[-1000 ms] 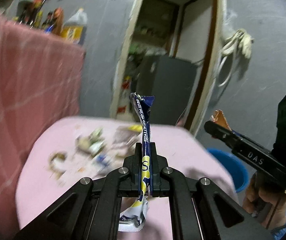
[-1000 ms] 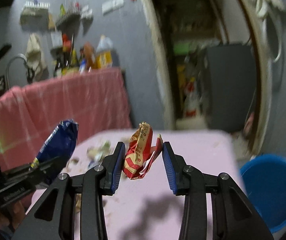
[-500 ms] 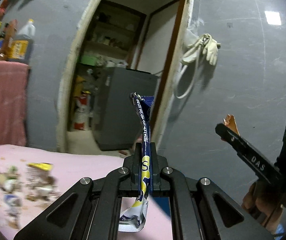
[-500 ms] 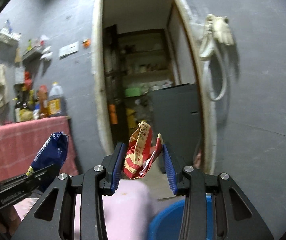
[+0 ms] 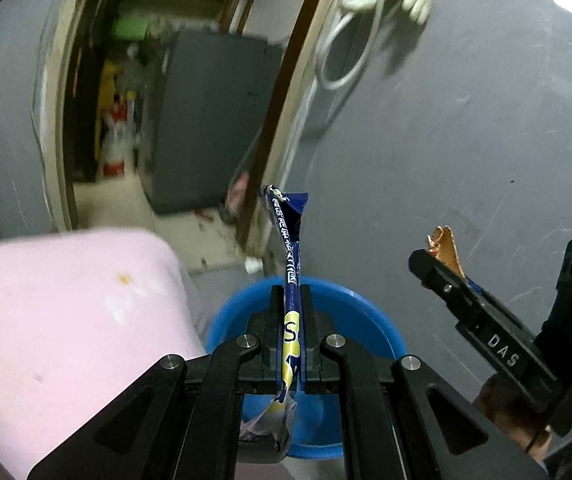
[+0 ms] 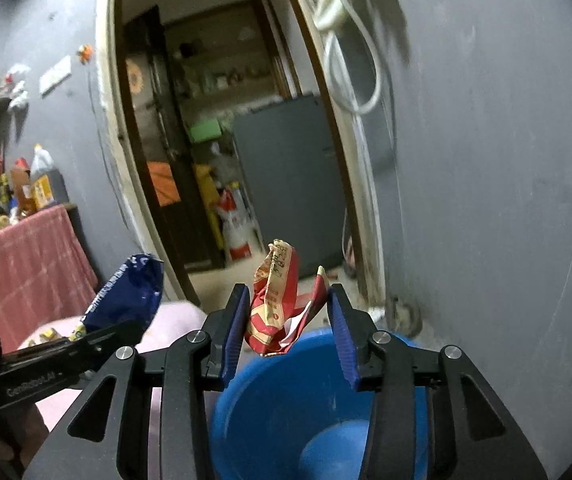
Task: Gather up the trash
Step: 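Carry both wrappers over the blue basin and open both tools to drop them, then move both open tools back over the trash pile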
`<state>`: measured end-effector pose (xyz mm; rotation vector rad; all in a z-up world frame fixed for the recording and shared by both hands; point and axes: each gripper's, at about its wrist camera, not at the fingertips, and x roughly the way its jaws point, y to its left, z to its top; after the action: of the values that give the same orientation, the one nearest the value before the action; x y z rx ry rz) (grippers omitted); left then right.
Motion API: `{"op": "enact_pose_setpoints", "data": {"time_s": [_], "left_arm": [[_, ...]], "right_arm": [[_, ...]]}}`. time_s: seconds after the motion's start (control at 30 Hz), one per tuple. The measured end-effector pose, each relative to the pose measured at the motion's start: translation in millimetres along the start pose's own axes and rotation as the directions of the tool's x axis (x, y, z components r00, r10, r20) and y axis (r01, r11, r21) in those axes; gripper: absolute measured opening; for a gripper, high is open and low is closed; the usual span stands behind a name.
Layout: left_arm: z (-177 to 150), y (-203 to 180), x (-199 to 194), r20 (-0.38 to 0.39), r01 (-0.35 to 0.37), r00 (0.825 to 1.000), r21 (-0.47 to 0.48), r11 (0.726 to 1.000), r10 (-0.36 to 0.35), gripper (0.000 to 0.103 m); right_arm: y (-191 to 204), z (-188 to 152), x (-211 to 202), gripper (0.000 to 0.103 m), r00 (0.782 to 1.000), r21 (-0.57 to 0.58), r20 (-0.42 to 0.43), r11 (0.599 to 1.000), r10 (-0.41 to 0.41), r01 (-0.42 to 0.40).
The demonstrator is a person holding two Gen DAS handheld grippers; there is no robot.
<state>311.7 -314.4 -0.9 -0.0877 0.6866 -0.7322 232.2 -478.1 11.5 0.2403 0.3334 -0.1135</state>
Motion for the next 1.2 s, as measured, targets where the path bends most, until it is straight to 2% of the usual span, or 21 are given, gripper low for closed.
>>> {"op": "enact_pose_setpoints", "data": {"time_s": [0.2,0.3,0.33,0.37,0.43,0.5,0.53,0.6,0.67,0.7,0.8,0.83,0.9,0.97,1.2], "left_arm": [[-9.6,8.6,36.2,-0.139,-0.003,0.99,-0.013,1.0,0.001,0.006],[-14.2,13.9,41.4,-0.15,-0.002,0.989,-0.034,0.999,-0.003,0.02],[-14.7,14.9,39.0,-0.144,0.001,0.99,-0.042,0.999,-0.007,0.03],[-14.2,17.0,36.7,-0.131,0.005,0.991,-0.055,0.998,-0.012,0.036],[-12.5,15.1,25.4,-0.108,0.006,0.994,-0.079,0.997,-0.015,0.037],[-10.3,18.1,16.4,-0.078,-0.007,0.997,-0.1,0.995,-0.001,0.038],[-6.5,17.0,9.2,-0.06,-0.015,0.998,-0.105,0.994,0.009,0.043],[-3.6,18.8,-7.2,0.0,-0.036,0.999,-0.117,0.992,0.036,0.054],[0.1,19.1,-23.9,0.055,-0.051,0.997,-0.125,0.991,0.058,0.065],[2.6,19.9,-33.7,0.086,-0.063,0.994,-0.126,0.99,0.074,0.066],[8.9,23.1,-63.6,0.166,-0.11,0.978,-0.123,0.986,0.129,0.076],[10.2,24.2,-76.4,0.198,-0.128,0.968,-0.124,0.984,0.151,0.081],[11.6,25.6,-97.9,0.247,-0.163,0.951,-0.121,0.979,0.189,0.085],[9.1,28.7,-120.6,0.286,-0.212,0.928,-0.117,0.97,0.238,0.096],[-5.5,47.9,-185.5,0.387,-0.299,0.861,-0.14,0.944,0.33,0.099]], "right_arm": [[-13.9,-18.4,19.8,0.044,0.993,0.05,-0.114,0.999,0.01,-0.004],[-18.5,-19.5,23.0,0.048,0.991,0.07,-0.133,0.998,0.003,0.007],[-19.5,-17.7,24.6,0.048,0.991,0.076,-0.133,0.997,0.004,0.007],[-20.5,-17.0,23.5,0.05,0.991,0.081,-0.131,0.997,0.003,0.008],[-21.5,-15.5,20.4,0.051,0.993,0.085,-0.122,0.996,-0.002,0.012],[-21.6,-12.8,17.0,0.058,0.994,0.087,-0.11,0.996,-0.003,0.013],[-20.6,-11.2,16.4,0.06,0.995,0.087,-0.103,0.996,-0.002,0.011],[-16.9,-6.8,10.9,0.073,0.997,0.075,-0.077,0.997,0.004,0.002],[-10.1,-1.8,5.5,0.077,0.999,0.058,-0.046,0.998,0.0,0.002],[-6.6,0.9,0.3,0.079,1.0,0.047,-0.026,0.999,0.001,0.0],[5.2,9.0,-15.7,0.087,0.999,0.02,0.035,1.0,0.008,-0.009],[9.6,11.6,-21.3,0.088,0.998,0.013,0.057,1.0,0.015,-0.016],[18.5,16.4,-31.1,0.099,0.995,0.001,0.093,0.999,0.035,-0.035],[28.4,20.7,-39.6,0.103,0.99,-0.011,0.126,0.998,0.056,-0.055],[76.6,30.2,-63.3,0.103,0.969,-0.086,0.203,0.988,0.14,-0.125]]}}
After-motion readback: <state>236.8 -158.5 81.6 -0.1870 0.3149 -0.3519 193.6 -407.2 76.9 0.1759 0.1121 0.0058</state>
